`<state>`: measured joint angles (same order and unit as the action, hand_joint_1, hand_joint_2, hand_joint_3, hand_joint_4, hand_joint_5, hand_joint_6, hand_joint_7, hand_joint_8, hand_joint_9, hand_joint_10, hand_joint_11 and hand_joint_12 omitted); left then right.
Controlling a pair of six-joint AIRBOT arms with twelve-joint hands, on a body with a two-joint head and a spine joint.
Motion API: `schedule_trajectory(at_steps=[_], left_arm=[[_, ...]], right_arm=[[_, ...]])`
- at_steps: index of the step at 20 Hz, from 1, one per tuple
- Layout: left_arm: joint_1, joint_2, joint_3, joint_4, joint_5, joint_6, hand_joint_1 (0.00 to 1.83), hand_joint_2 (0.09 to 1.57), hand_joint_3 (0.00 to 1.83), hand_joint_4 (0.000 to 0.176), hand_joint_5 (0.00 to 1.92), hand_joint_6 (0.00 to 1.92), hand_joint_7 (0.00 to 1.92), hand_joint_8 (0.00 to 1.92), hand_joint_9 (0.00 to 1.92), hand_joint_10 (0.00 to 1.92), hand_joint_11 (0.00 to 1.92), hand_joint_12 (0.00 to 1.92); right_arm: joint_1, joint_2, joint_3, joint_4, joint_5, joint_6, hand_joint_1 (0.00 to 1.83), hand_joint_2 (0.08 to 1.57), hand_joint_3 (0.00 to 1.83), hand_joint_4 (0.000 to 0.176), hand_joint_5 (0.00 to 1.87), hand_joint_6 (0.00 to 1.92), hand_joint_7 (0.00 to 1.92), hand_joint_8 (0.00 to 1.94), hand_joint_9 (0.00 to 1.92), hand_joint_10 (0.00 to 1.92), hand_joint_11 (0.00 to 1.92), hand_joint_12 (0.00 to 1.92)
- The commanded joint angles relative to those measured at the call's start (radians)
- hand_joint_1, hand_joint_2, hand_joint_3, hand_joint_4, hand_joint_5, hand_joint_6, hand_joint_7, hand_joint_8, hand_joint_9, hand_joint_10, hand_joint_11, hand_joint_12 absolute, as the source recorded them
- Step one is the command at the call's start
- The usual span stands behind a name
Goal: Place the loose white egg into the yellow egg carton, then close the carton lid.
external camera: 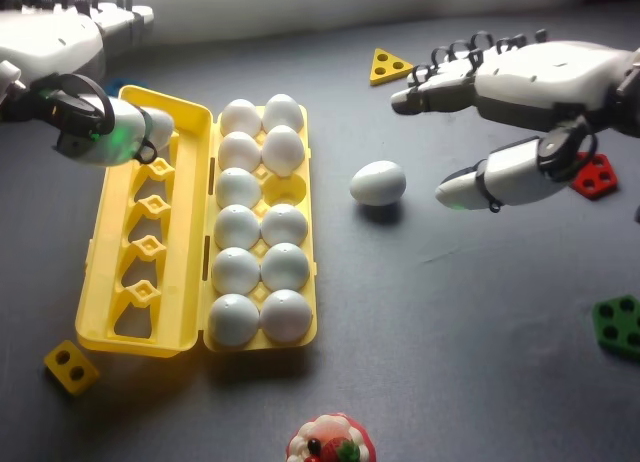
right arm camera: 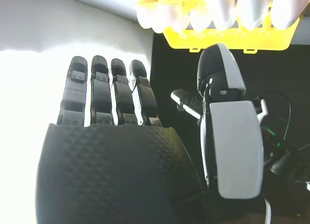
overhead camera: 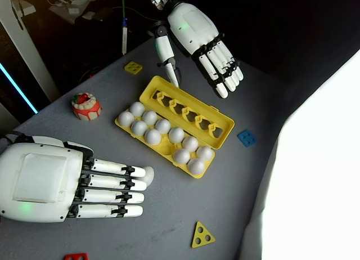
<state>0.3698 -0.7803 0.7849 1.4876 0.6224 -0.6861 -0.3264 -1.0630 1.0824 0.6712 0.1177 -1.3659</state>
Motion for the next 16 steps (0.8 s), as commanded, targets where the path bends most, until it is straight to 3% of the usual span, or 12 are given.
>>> schedule_trajectory(at_steps=[1,3,4,6,8,9,10,12,13,16], left_arm=[[-0.017,0.006,0.003,0.063,0.029,0.014,0.35,1.34,0.00,0.059,0.02,0.01,0.03,0.01,0.00,0.00,0.03,0.02],[-0.030,0.005,0.015,-0.001,0.000,0.110,0.37,1.34,0.00,0.058,0.04,0.00,0.05,0.00,0.01,0.00,0.00,0.15],[-0.045,0.004,0.024,-0.056,-0.015,0.181,0.35,1.35,0.00,0.061,0.03,0.00,0.01,0.00,0.00,0.00,0.00,0.16],[-0.056,0.004,0.039,-0.105,-0.033,0.241,0.36,1.35,0.00,0.064,0.03,0.00,0.00,0.00,0.00,0.00,0.00,0.06],[-0.060,0.004,0.049,-0.111,-0.039,0.248,0.37,1.34,0.00,0.060,0.05,0.00,0.04,0.00,0.01,0.00,0.00,0.14],[-0.061,0.004,0.052,-0.111,-0.043,0.248,0.37,1.34,0.00,0.060,0.06,0.00,0.04,0.00,0.01,0.00,0.00,0.15],[-0.061,0.004,0.056,-0.111,-0.042,0.254,0.34,1.36,0.01,0.060,0.03,0.01,0.01,0.00,0.00,0.00,0.00,0.03],[-0.065,0.003,0.066,-0.166,-0.014,0.296,0.34,1.36,0.00,0.063,0.01,0.01,0.00,0.00,0.00,0.00,0.00,0.00],[-0.074,0.001,0.075,-0.224,-0.014,0.345,0.32,1.36,0.01,0.064,0.01,0.00,0.01,0.00,0.00,0.00,0.01,0.00],[-0.092,-0.001,0.081,-0.229,-0.005,0.378,0.35,1.35,0.00,0.066,0.02,0.01,0.01,0.00,0.00,0.00,0.00,0.00]], right_arm=[[0.017,-0.005,0.011,0.005,0.074,0.000,0.79,1.15,0.00,0.000,0.27,0.09,0.08,0.00,0.02,0.05,0.00,0.03],[0.024,-0.027,0.036,0.018,0.065,-0.001,0.83,1.10,0.00,0.000,0.35,0.15,0.15,0.00,0.08,0.07,0.00,0.45],[0.029,-0.041,0.051,0.037,0.064,-0.001,0.87,1.09,0.00,0.000,0.38,0.17,0.14,0.00,0.06,0.06,0.00,0.36],[0.030,-0.066,0.080,0.098,0.067,-0.028,0.89,1.09,0.00,0.000,0.44,0.22,0.15,0.00,0.05,0.05,0.00,0.26],[0.027,-0.091,0.111,0.154,0.074,-0.066,0.90,1.09,0.00,0.000,0.45,0.28,0.16,0.00,0.07,0.06,0.00,0.40],[0.024,-0.100,0.118,0.156,0.089,-0.076,0.90,1.09,0.00,0.000,0.42,0.34,0.15,0.00,0.06,0.05,0.00,0.38],[0.021,-0.109,0.122,0.156,0.109,-0.085,0.91,1.09,0.00,0.000,0.40,0.40,0.15,0.00,0.06,0.05,0.00,0.35],[0.019,-0.132,0.137,0.166,0.132,-0.104,0.90,1.10,0.00,0.000,0.39,0.42,0.15,0.00,0.05,0.04,0.00,0.34],[0.017,-0.149,0.155,0.222,0.136,-0.146,0.92,1.09,0.00,0.000,0.39,0.42,0.15,0.00,0.06,0.05,0.00,0.34],[0.010,-0.203,0.208,0.399,0.148,-0.304,0.93,1.09,0.00,0.000,0.36,0.42,0.14,0.00,0.06,0.05,0.00,0.35]])
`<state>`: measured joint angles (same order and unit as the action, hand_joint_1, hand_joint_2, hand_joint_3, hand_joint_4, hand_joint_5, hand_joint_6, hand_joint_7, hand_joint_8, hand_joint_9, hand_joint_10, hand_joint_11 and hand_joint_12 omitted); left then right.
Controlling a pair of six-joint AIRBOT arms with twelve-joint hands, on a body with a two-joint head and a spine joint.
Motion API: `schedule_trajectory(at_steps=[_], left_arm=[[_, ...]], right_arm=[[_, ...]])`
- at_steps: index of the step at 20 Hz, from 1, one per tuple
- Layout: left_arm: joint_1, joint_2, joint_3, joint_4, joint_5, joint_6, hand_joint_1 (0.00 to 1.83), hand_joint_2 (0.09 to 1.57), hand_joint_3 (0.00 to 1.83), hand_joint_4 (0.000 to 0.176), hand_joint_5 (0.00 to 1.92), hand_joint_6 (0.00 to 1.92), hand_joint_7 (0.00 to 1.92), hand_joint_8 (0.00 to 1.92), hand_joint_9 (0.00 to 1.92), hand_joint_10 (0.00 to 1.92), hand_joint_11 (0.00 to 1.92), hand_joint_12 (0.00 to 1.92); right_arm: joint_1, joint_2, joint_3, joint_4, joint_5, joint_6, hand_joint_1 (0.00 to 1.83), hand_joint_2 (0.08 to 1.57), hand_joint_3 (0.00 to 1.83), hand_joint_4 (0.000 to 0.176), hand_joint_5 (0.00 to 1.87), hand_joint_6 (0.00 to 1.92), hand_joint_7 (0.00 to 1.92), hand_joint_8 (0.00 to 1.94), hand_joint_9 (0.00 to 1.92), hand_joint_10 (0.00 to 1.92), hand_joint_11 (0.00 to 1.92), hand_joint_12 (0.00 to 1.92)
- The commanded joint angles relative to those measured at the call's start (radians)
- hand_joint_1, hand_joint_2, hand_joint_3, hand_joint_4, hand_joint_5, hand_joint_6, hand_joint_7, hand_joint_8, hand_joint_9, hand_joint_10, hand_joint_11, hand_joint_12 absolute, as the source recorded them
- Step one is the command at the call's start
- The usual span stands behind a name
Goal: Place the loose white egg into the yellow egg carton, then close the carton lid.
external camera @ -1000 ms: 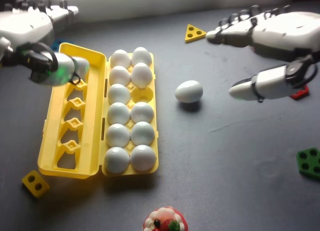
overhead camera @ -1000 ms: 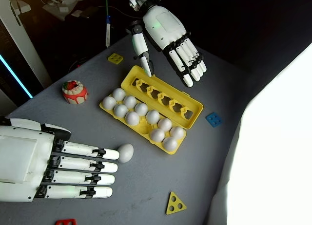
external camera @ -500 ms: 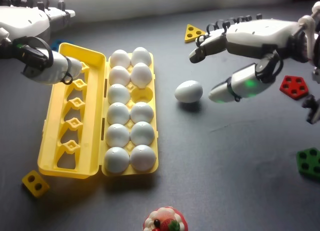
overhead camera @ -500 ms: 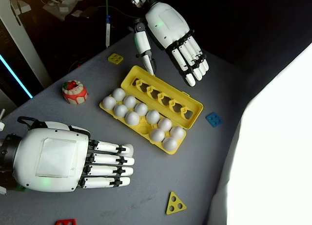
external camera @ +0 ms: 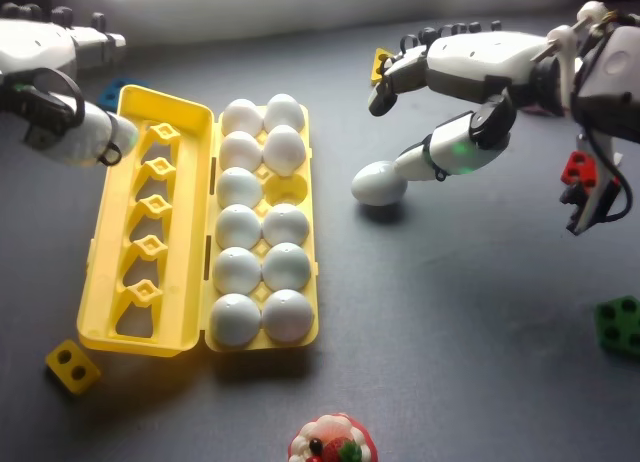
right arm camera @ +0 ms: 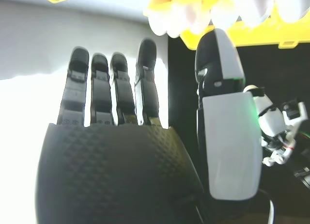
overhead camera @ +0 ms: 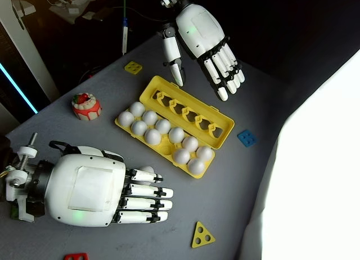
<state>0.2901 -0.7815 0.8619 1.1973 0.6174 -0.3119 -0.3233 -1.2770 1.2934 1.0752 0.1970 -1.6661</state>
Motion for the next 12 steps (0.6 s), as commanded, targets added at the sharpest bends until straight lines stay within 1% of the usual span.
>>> schedule_trajectory(at_steps=[1,2,6,10,11,12], left_arm=[[-0.013,-0.001,0.008,0.071,0.003,0.005,0.34,1.35,0.00,0.067,0.03,0.01,0.00,0.00,0.00,0.00,0.00,0.00],[-0.013,-0.003,0.011,0.072,0.003,0.006,0.33,1.36,0.01,0.064,0.02,0.00,0.00,0.00,0.00,0.00,0.00,0.00],[-0.010,-0.005,0.024,0.071,0.001,0.015,0.33,1.36,0.00,0.063,0.02,0.00,0.00,0.00,0.00,0.00,0.00,0.00],[-0.022,-0.007,0.030,0.073,-0.010,0.015,0.32,1.36,0.00,0.063,0.02,0.00,0.00,0.00,0.00,0.00,0.00,0.00],[-0.022,-0.007,0.031,0.082,-0.023,0.015,0.35,1.35,0.00,0.065,0.02,0.00,0.00,0.00,0.00,0.00,0.00,0.00],[-0.020,-0.006,0.032,0.098,-0.043,0.015,0.34,1.35,0.00,0.058,0.03,0.00,0.00,0.00,0.00,0.00,0.00,0.00]], right_arm=[[0.003,-0.003,0.009,-0.004,0.074,-0.005,0.91,1.09,0.00,0.000,0.34,0.42,0.13,0.00,0.06,0.05,0.00,0.35],[0.000,-0.015,0.016,-0.004,0.078,-0.007,0.88,1.11,0.01,0.000,0.30,0.42,0.11,0.00,0.04,0.04,0.00,0.30],[-0.018,-0.043,0.021,-0.004,0.092,-0.032,0.92,1.10,0.00,0.000,0.28,0.42,0.12,0.00,0.06,0.05,0.00,0.29],[-0.047,-0.068,0.024,-0.004,0.123,-0.046,0.92,1.10,0.00,0.000,0.28,0.42,0.12,0.00,0.06,0.05,0.00,0.30],[-0.052,-0.072,0.027,-0.003,0.126,-0.046,0.93,1.09,0.00,0.000,0.27,0.42,0.12,0.00,0.06,0.05,0.00,0.30],[-0.054,-0.077,0.031,-0.001,0.129,-0.046,0.93,1.09,0.00,0.000,0.26,0.42,0.12,0.00,0.06,0.05,0.00,0.38]])
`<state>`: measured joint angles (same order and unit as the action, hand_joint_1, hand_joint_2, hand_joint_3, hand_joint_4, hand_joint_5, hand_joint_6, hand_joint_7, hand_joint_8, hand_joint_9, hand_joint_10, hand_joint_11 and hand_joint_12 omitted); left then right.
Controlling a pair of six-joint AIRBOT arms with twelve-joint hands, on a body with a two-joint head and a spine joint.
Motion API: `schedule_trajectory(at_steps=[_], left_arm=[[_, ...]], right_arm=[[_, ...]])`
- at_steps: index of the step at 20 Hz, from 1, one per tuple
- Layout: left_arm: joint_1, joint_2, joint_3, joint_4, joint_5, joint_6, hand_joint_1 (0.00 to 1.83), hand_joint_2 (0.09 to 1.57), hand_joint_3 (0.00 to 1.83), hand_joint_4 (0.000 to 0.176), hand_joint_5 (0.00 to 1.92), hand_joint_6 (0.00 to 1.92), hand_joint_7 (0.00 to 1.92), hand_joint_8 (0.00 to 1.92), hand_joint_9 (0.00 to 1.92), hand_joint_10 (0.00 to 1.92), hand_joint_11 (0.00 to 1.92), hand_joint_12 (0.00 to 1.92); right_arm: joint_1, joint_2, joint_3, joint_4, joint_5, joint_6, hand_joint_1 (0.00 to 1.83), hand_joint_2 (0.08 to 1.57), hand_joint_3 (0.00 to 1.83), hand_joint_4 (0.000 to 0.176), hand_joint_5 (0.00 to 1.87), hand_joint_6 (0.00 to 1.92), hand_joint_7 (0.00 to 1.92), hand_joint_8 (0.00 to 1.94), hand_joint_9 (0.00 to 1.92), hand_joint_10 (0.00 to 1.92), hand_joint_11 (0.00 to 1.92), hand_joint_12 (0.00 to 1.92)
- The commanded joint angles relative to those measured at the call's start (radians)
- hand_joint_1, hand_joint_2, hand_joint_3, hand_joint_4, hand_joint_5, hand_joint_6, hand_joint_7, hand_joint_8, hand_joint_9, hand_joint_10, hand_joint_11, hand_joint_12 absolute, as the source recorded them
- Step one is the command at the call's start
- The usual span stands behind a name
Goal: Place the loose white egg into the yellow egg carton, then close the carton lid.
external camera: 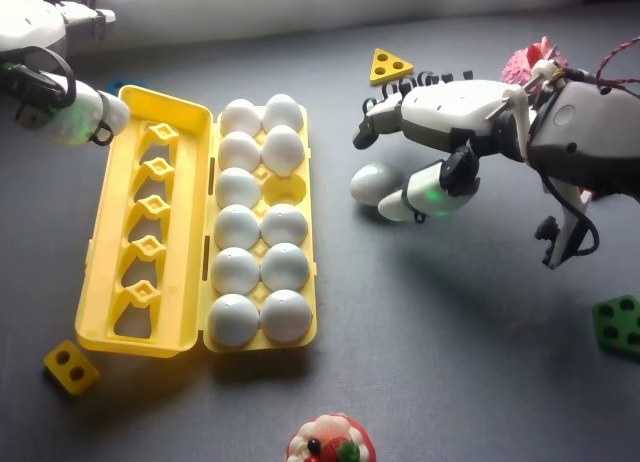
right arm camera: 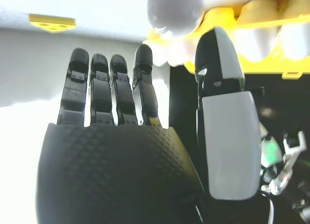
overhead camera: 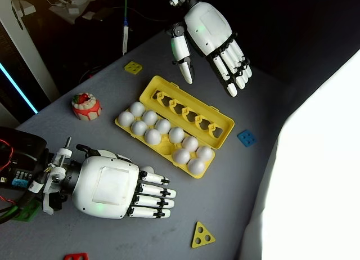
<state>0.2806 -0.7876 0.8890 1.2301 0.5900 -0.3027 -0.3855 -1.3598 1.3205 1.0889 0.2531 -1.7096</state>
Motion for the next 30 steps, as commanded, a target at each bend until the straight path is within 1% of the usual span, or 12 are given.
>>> schedule_trajectory(at_steps=[1,4,5,6,11,13,15,16,18,20,25,30], left_arm=[[-0.009,0.001,0.006,0.072,-0.029,0.006,0.34,1.35,0.00,0.057,0.03,0.01,0.00,0.00,0.00,0.00,0.00,0.00],[-0.003,0.001,0.008,0.073,-0.033,0.006,0.33,1.36,0.00,0.057,0.02,0.00,0.00,0.00,0.00,0.00,0.00,0.00],[-0.003,0.001,0.007,0.073,-0.023,0.006,0.34,1.36,0.00,0.061,0.03,0.00,0.00,0.00,0.00,0.00,0.00,0.00],[-0.003,0.000,0.005,0.072,-0.011,0.006,0.30,1.36,0.00,0.070,0.02,0.00,0.00,0.00,0.00,0.00,0.01,0.00],[-0.010,-0.001,0.004,0.068,0.015,0.021,0.33,1.35,0.00,0.071,0.00,0.00,0.00,0.00,0.00,0.00,0.00,0.02],[-0.031,-0.006,0.007,-0.011,0.058,0.134,0.34,1.35,0.00,0.066,0.03,0.01,0.00,0.00,0.00,0.00,0.01,0.03],[-0.039,-0.009,0.013,-0.066,0.068,0.188,0.35,1.35,0.00,0.069,0.03,0.01,0.00,0.00,0.00,0.00,0.00,0.03],[-0.039,-0.009,0.015,-0.074,0.065,0.189,0.30,1.36,0.00,0.073,0.01,0.00,0.00,0.00,0.00,0.00,0.00,0.03],[-0.038,-0.009,0.022,-0.095,0.043,0.189,0.35,1.35,0.00,0.067,0.01,0.00,0.00,0.00,0.00,0.00,0.01,0.02],[-0.034,-0.009,0.029,-0.118,0.031,0.189,0.32,1.35,0.00,0.079,0.00,0.00,0.00,0.00,0.00,0.00,0.01,0.01],[-0.034,-0.009,0.037,-0.165,0.083,0.218,0.32,1.36,0.00,0.076,0.00,0.00,0.00,0.00,0.00,0.00,0.01,0.03],[-0.033,-0.007,0.050,-0.196,0.147,0.206,0.36,1.35,0.00,0.068,0.02,0.01,0.00,0.00,0.00,0.00,0.00,0.04]], right_arm=[[0.007,0.003,0.006,-0.011,0.074,-0.003,0.93,1.09,0.00,0.000,0.25,0.42,0.12,0.00,0.06,0.05,0.00,0.44],[0.001,-0.004,0.010,-0.008,0.085,-0.003,0.97,1.08,0.00,0.000,0.27,0.42,0.11,0.00,0.03,0.04,0.00,0.03],[-0.003,-0.008,0.014,-0.008,0.090,-0.003,0.96,1.08,0.00,0.000,0.27,0.42,0.11,0.00,0.03,0.04,0.01,0.01],[-0.007,-0.012,0.019,-0.008,0.090,-0.003,0.99,1.08,0.00,0.000,0.28,0.42,0.11,0.00,0.03,0.04,0.00,0.00],[-0.020,-0.025,0.028,-0.008,0.090,-0.004,0.98,1.08,0.00,0.000,0.26,0.42,0.09,0.00,0.03,0.04,0.00,0.00],[-0.020,-0.029,0.028,-0.008,0.090,-0.004,1.00,1.07,0.00,0.000,0.28,0.42,0.10,0.00,0.03,0.04,0.00,0.00],[-0.022,-0.032,0.028,-0.008,0.091,-0.004,0.97,1.08,0.00,0.000,0.27,0.42,0.12,0.01,0.04,0.05,0.03,0.02],[-0.023,-0.034,0.028,-0.008,0.091,-0.004,1.01,1.07,0.00,0.000,0.28,0.43,0.12,0.01,0.03,0.04,0.00,0.00],[-0.026,-0.036,0.028,-0.009,0.092,-0.005,1.02,1.06,0.00,0.000,0.31,0.44,0.13,0.01,0.05,0.05,0.01,0.01],[-0.032,-0.040,0.029,-0.009,0.101,-0.017,0.97,1.10,0.00,0.000,0.28,0.43,0.10,0.00,0.02,0.04,0.00,0.00],[-0.038,-0.044,0.031,-0.009,0.106,-0.028,1.01,1.07,0.00,0.000,0.41,0.50,0.16,0.02,0.06,0.06,0.02,0.01],[-0.035,-0.046,0.032,-0.009,0.112,-0.025,0.99,1.09,0.00,0.000,0.40,0.55,0.17,0.00,0.07,0.06,0.00,0.05]])
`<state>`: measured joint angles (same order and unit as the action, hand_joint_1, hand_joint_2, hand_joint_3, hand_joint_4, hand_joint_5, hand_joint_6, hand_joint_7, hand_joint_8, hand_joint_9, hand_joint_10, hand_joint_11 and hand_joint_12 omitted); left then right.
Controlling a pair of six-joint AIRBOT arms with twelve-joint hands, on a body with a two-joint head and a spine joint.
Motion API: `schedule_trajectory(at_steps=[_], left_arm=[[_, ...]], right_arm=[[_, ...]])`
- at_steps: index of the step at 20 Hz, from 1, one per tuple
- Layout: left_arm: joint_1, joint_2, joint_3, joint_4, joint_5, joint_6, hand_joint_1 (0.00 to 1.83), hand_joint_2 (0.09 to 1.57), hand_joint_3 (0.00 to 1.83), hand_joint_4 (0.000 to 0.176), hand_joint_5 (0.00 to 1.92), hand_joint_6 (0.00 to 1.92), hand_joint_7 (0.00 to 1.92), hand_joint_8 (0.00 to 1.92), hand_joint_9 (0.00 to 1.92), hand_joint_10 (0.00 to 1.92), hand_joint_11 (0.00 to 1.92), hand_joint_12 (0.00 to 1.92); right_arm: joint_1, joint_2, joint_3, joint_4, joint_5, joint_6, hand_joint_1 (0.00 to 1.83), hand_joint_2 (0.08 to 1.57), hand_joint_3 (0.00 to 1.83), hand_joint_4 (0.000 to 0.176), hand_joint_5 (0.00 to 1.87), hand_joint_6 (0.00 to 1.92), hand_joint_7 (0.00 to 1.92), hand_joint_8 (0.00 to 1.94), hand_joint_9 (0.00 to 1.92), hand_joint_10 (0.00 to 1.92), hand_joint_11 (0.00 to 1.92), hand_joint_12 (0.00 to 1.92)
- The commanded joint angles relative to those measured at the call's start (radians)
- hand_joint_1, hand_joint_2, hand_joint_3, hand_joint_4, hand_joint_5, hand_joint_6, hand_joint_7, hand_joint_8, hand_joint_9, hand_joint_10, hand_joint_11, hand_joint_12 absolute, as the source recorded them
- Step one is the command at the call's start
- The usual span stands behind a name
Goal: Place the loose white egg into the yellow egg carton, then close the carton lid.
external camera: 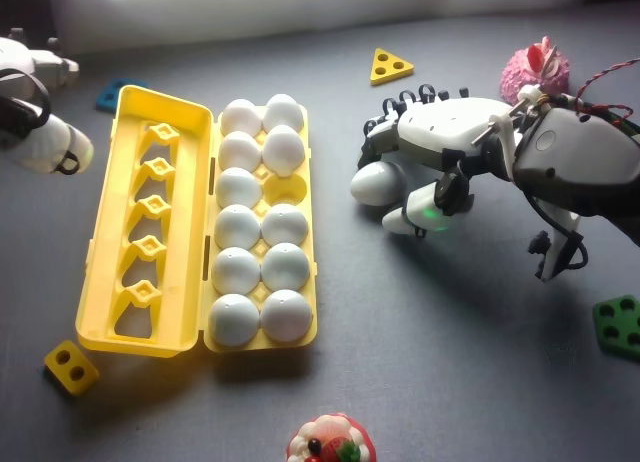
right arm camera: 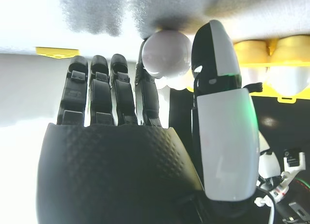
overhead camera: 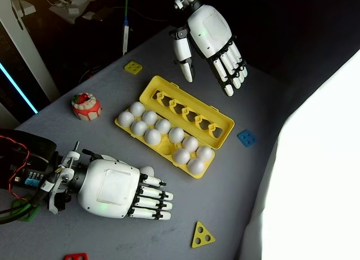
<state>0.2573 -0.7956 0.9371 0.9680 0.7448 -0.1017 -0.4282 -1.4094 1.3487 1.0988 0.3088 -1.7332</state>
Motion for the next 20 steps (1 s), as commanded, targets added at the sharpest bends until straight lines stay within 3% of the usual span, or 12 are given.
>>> schedule_trajectory(at_steps=[1,2,3,6,9,10,11,12,13,15,18,20], left_arm=[[-0.008,0.001,0.007,0.062,-0.014,-0.007,0.36,1.35,0.00,0.068,0.02,0.01,0.00,0.00,0.00,0.00,0.00,0.04],[-0.005,0.001,0.008,0.063,-0.020,-0.027,0.36,1.35,0.00,0.068,0.02,0.01,0.00,0.00,0.00,0.00,0.00,0.04],[-0.001,0.001,0.008,0.066,-0.025,-0.054,0.30,1.36,0.00,0.075,0.00,0.00,0.00,0.00,0.00,0.00,0.00,0.01],[0.004,0.001,0.000,0.067,-0.022,-0.071,0.32,1.35,0.00,0.070,0.01,0.00,0.00,0.00,0.00,0.00,0.03,0.01],[0.001,0.002,-0.009,0.080,-0.015,-0.060,0.34,1.34,0.00,0.068,0.01,0.00,0.00,0.00,0.00,0.00,0.03,0.03],[-0.003,0.002,-0.010,0.087,-0.016,-0.058,0.32,1.34,0.00,0.074,0.01,0.00,0.00,0.00,0.00,0.00,0.00,0.14],[-0.006,0.002,-0.009,0.090,-0.018,-0.057,0.31,1.35,0.00,0.075,0.01,0.00,0.00,0.00,0.00,0.00,0.00,0.19],[-0.010,0.002,-0.009,0.092,-0.024,-0.057,0.33,1.35,0.00,0.069,0.01,0.00,0.00,0.00,0.00,0.00,0.00,0.16],[-0.011,0.002,-0.009,0.093,-0.024,-0.057,0.33,1.35,0.00,0.069,0.01,0.00,0.00,0.00,0.00,0.00,0.00,0.16],[-0.016,0.001,-0.010,0.098,-0.031,-0.057,0.32,1.35,0.00,0.073,0.00,0.00,0.00,0.00,0.00,0.00,0.00,0.16],[-0.021,0.001,-0.010,0.098,-0.034,-0.057,0.32,1.35,0.00,0.069,0.02,0.00,0.00,0.00,0.00,0.00,0.00,0.20],[-0.026,0.001,-0.012,0.098,-0.034,-0.057,0.28,1.36,0.00,0.083,0.00,0.00,0.00,0.00,0.00,0.00,0.00,0.20]], right_arm=[[0.008,0.002,0.003,-0.019,0.059,-0.001,0.99,1.09,0.00,0.000,0.40,0.56,0.17,0.00,0.07,0.06,0.00,0.05],[0.009,0.001,0.003,-0.019,0.060,-0.001,0.99,1.09,0.00,0.000,0.40,0.56,0.17,0.00,0.07,0.06,0.00,0.06],[0.010,0.000,0.003,-0.019,0.060,-0.001,1.02,1.08,0.00,0.000,0.44,0.64,0.18,0.00,0.09,0.07,0.00,0.20],[0.011,-0.001,0.003,-0.019,0.062,0.002,1.02,1.08,0.00,0.000,0.40,0.78,0.17,0.01,0.09,0.07,0.00,0.18],[0.012,-0.001,0.003,-0.019,0.062,0.009,1.00,1.10,0.00,0.000,0.53,0.77,0.24,0.01,0.15,0.10,0.00,0.47],[0.012,-0.001,0.003,-0.019,0.061,0.011,1.03,1.19,0.01,0.000,0.73,1.19,0.29,0.01,0.16,0.11,0.00,0.56],[0.012,-0.002,0.003,-0.019,0.061,0.011,1.05,1.22,0.01,0.000,0.75,1.29,0.32,0.02,0.16,0.11,0.00,0.58],[0.012,-0.003,0.003,-0.019,0.061,0.011,1.09,1.21,0.00,0.000,0.80,1.27,0.42,0.03,0.21,0.15,0.00,0.69],[0.012,-0.003,0.003,-0.020,0.061,0.011,1.09,1.21,0.00,0.000,0.80,1.27,0.42,0.03,0.21,0.15,0.00,0.69],[0.012,-0.003,0.003,-0.022,0.062,0.011,1.09,1.22,0.00,0.000,0.78,1.31,0.50,0.03,0.25,0.17,0.00,0.90],[0.015,-0.003,0.003,-0.028,0.060,0.023,1.09,1.23,0.00,0.000,0.77,1.32,0.53,0.02,0.25,0.18,0.00,0.96],[0.018,0.002,0.001,-0.140,0.066,0.142,1.10,1.22,0.00,0.000,0.79,1.29,0.56,0.02,0.28,0.20,0.00,1.03]])
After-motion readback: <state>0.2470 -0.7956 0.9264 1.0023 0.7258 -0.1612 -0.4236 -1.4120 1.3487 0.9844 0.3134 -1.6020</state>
